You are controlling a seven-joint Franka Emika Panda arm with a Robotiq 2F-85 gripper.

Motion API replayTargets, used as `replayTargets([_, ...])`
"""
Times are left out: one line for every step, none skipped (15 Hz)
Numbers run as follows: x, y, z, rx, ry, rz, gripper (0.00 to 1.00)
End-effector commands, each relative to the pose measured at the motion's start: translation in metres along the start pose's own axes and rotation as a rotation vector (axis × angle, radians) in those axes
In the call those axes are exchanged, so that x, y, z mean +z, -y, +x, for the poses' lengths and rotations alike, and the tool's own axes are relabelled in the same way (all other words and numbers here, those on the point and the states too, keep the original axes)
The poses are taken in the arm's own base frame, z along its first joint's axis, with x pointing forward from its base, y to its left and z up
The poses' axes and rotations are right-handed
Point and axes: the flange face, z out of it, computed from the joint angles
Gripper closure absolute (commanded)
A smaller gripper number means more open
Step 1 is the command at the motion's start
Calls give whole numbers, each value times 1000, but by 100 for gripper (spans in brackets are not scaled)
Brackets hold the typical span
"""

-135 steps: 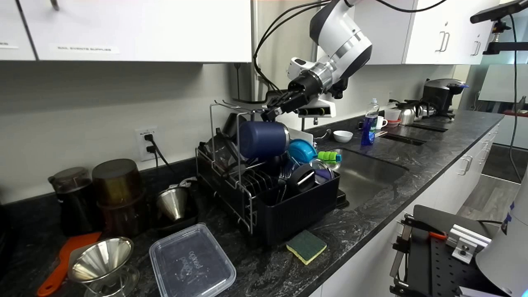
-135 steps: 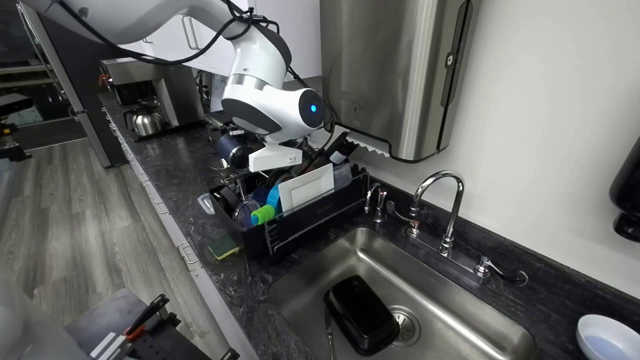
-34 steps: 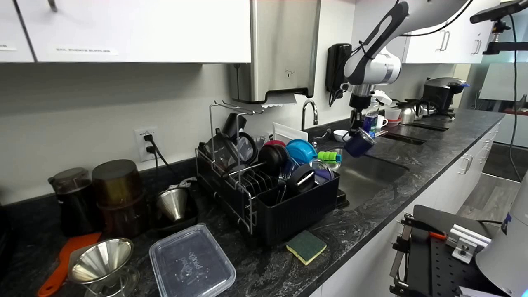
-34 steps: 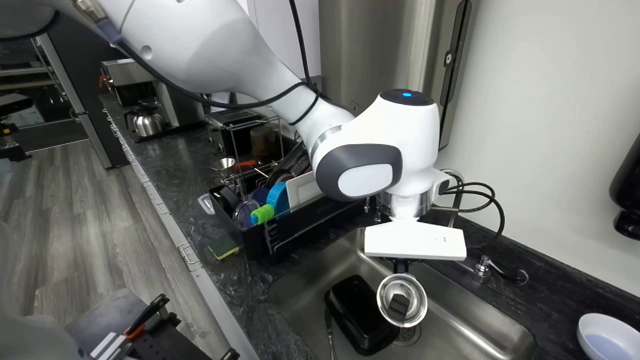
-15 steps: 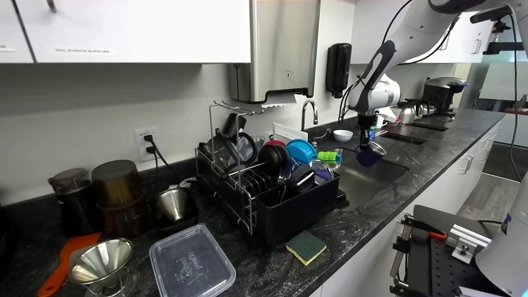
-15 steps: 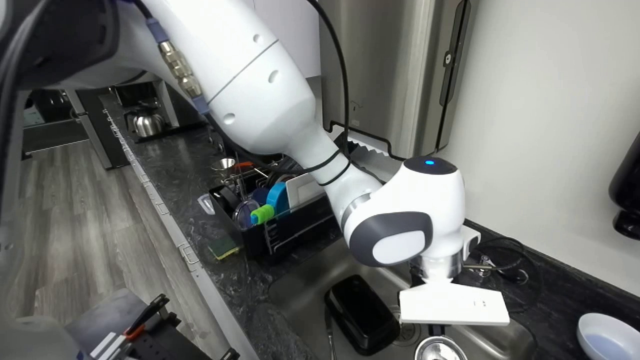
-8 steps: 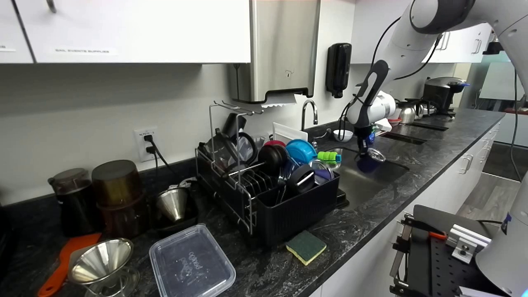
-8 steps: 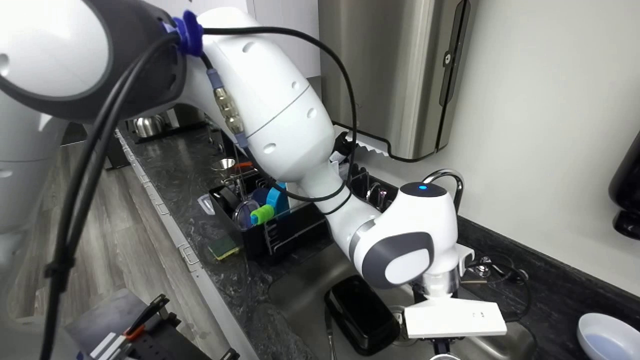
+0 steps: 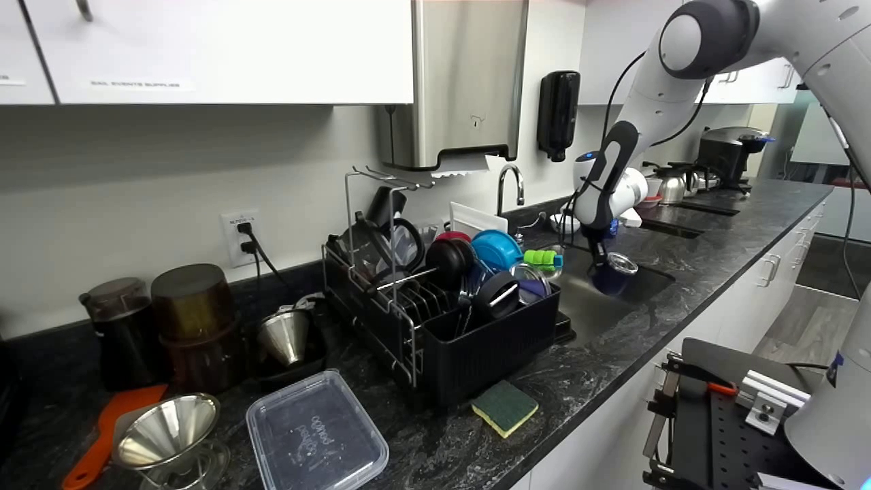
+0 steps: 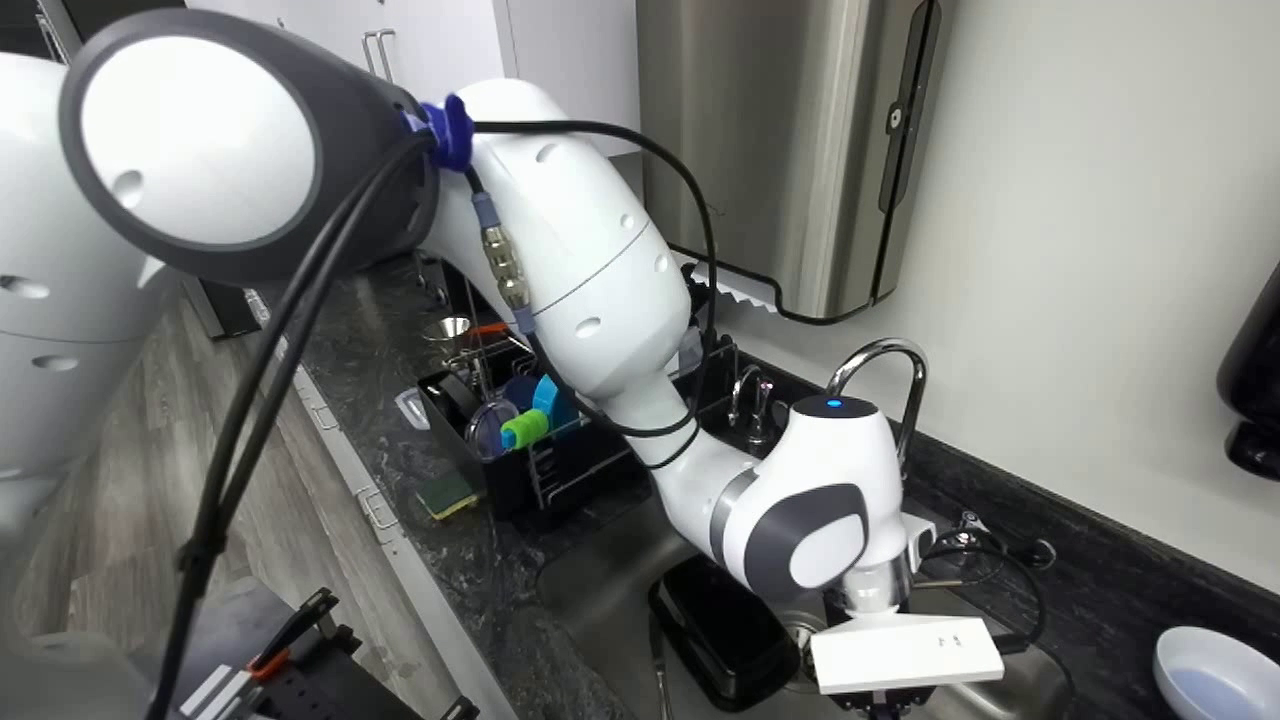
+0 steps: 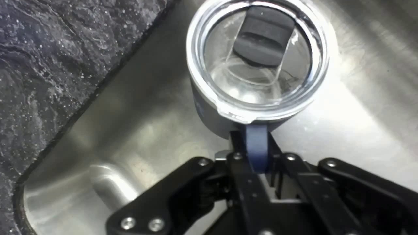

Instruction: Remove the blue cup from the drying rack and put it in the sink.

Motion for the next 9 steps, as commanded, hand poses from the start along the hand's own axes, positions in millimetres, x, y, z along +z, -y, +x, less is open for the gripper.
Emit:
replayTargets([11,5,10,-30,39,-34,96])
replayTargets([15,11,15,-44,49,-36,96])
replayTargets([17,17,20,-58,58,-41,96])
replayTargets([20,23,27,-78,68,-49,96])
replayTargets([23,28,32,-97,80,-57,96])
replayTargets([26,34,37,-121,93,-73,96])
replayTargets([30,40,41,-148,110,-88,96])
replayTargets([33,44,44,-175,127,-102,96])
replayTargets([38,49,45,-204,148,-116,96])
